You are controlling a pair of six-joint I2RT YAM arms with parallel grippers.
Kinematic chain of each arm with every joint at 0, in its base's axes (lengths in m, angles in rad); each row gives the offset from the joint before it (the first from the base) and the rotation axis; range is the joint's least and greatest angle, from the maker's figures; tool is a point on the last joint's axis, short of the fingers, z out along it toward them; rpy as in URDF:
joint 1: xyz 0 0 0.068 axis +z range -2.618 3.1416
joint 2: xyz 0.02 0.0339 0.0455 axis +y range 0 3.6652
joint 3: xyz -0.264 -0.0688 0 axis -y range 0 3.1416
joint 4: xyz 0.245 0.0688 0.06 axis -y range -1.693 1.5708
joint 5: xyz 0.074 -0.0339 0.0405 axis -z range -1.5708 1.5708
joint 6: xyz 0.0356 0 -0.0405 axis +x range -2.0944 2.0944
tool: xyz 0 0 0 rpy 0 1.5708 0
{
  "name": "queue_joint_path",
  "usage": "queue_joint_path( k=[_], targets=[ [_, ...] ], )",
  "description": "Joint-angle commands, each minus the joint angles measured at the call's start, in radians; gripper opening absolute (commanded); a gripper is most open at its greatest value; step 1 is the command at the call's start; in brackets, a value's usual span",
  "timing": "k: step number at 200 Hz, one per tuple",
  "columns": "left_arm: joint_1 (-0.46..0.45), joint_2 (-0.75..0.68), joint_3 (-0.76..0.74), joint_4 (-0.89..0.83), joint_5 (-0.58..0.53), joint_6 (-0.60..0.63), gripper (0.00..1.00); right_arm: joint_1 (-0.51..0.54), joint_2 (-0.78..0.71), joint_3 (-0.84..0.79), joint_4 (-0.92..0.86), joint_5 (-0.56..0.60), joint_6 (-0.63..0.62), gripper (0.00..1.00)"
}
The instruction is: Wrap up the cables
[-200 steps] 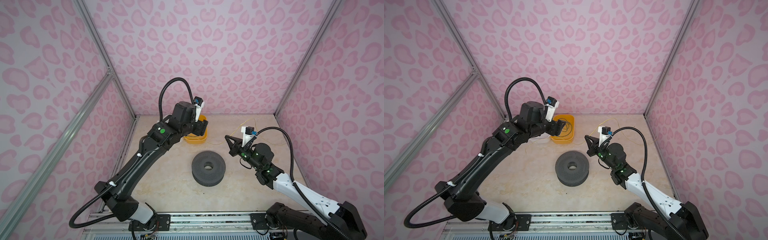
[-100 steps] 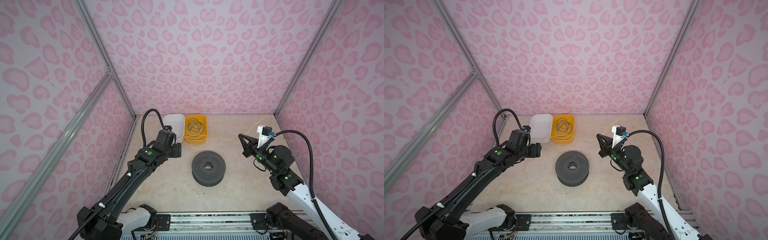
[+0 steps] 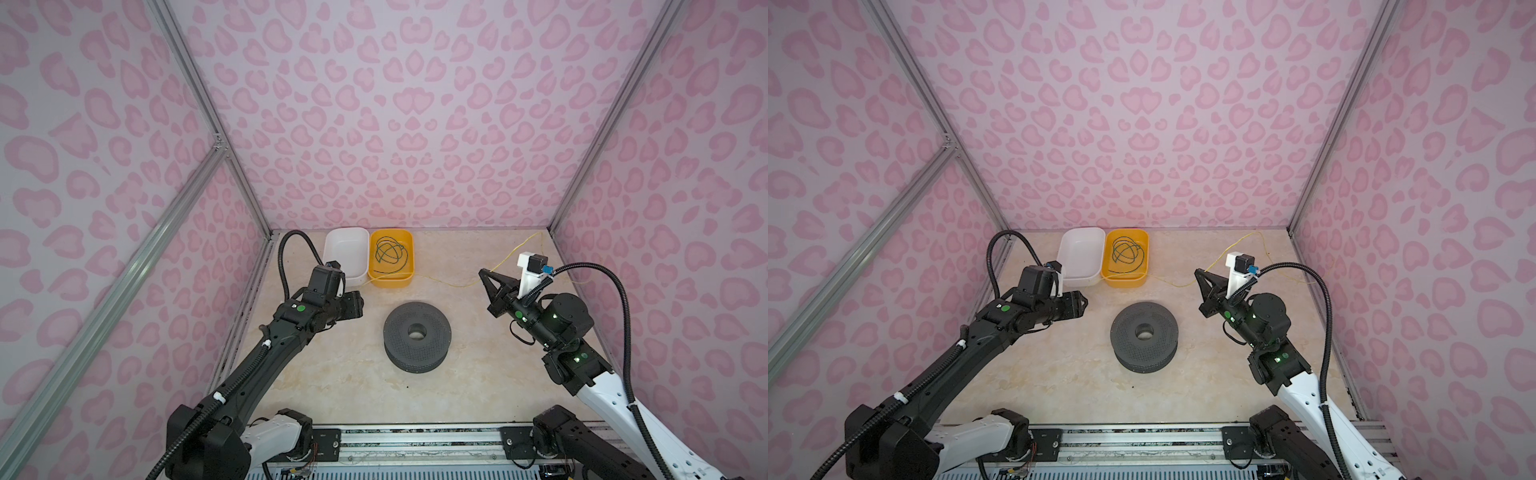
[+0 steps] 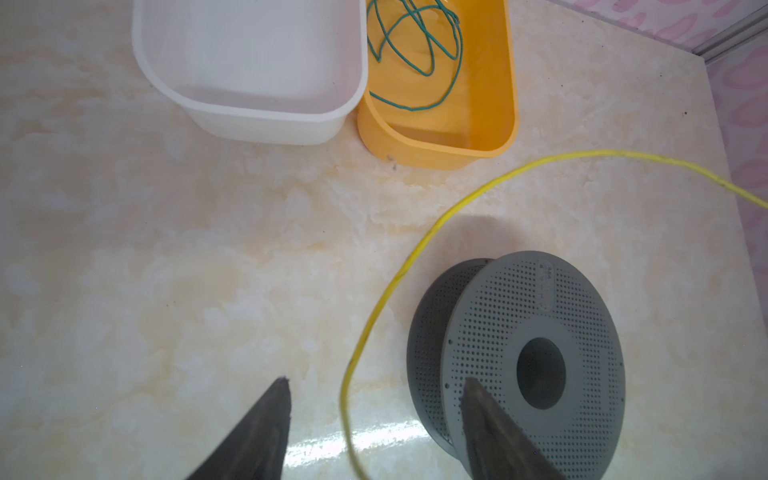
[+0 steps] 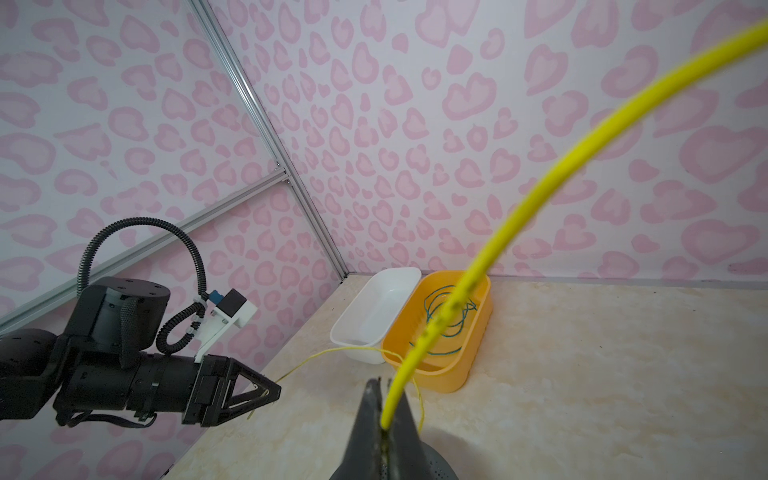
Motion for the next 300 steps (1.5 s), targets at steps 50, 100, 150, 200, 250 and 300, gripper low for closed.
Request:
queue_joint_path(
  k=[50, 100, 150, 200, 250, 300],
  targets=[
    [0.03, 0.015, -0.035, 0.097, 0.056, -0.014, 0.22, -0.001, -0.013, 0.0, 0.019, -0.008, 0.013, 0.0],
    [0.039, 0.017, -0.05, 0.119, 0.062, -0.001, 0.18, -0.002, -0.018, -0.002, 0.026, -0.021, 0.031, 0.0],
    [0.049, 0.019, -0.043, 0.117, 0.062, 0.023, 0.04, -0.004, -0.028, -0.005, 0.015, -0.02, 0.031, 0.0],
    [0.051, 0.002, -0.036, 0.084, 0.053, 0.058, 0.03, -0.034, -0.035, 0.002, 0.004, 0.006, 0.034, 0.0],
    [0.054, -0.032, -0.056, 0.059, 0.051, 0.096, 0.04, -0.181, -0.045, 0.015, -0.011, 0.018, 0.101, 0.0],
    [0.054, -0.013, -0.054, 0.034, 0.114, 0.128, 0.04, -0.36, -0.005, 0.036, 0.039, -0.023, 0.244, 0.0]
  ],
)
